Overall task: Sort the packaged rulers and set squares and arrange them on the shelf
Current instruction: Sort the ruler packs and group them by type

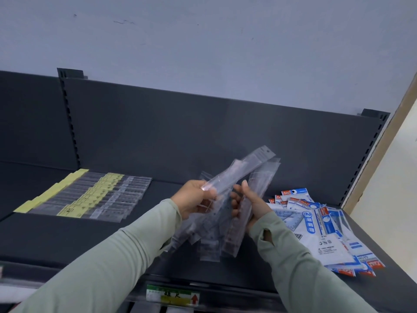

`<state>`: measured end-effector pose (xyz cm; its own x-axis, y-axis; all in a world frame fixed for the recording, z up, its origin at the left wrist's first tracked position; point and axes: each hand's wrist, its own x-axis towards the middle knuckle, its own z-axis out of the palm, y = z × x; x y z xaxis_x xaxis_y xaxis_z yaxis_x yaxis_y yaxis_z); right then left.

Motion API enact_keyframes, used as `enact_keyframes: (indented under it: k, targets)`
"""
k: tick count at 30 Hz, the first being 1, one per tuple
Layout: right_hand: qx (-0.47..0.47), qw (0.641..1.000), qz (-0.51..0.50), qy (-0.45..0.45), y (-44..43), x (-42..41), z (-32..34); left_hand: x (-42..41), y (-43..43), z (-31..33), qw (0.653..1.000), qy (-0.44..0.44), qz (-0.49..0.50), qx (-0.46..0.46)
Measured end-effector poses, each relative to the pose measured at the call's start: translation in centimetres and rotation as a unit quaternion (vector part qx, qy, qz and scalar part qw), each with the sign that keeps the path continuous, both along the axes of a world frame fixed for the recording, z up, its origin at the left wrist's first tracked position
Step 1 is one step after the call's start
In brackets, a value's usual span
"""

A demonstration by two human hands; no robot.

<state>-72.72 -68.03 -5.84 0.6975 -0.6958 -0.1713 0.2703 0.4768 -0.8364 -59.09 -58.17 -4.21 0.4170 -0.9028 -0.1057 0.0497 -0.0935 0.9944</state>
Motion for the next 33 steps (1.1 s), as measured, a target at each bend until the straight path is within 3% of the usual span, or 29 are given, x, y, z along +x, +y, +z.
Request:
enact_keyframes:
  k: [4,11,18,22,28,33]
  targets:
    - [0.019,1.0,0.001,0.008,0.1,0.1,0.0,-0.2,0.2,-0.2,1.0,0.008,-0.026,0.008]
    - [0.039,0.998,-0.049,0.017,-0.4,0.5,-0.2,0.0,0.4,0.4,0.999,0.043,0.023,-0.025]
    - [0.053,0.99,-0.13,0.031,-2.0,0.9,-1.4,0.3,0.7,-0.4,0.996,-0.066,0.012,0.055]
    - [0.036,0.99,-0.131,0.03,-2.2,0.7,-1.2,0.4,0.7,-0.4,0.999,-0.021,0.027,0.006]
    - [0.003,0.989,-0.132,0.06,-1.9,0.9,-1.4,0.8,0.8,0.0,0.998,-0.033,0.035,-0.033]
    - [-0.016,0.994,-0.072,0.085,-0.7,1.1,-1.0,0.4,0.6,0.0,0.995,-0.06,0.047,-0.071]
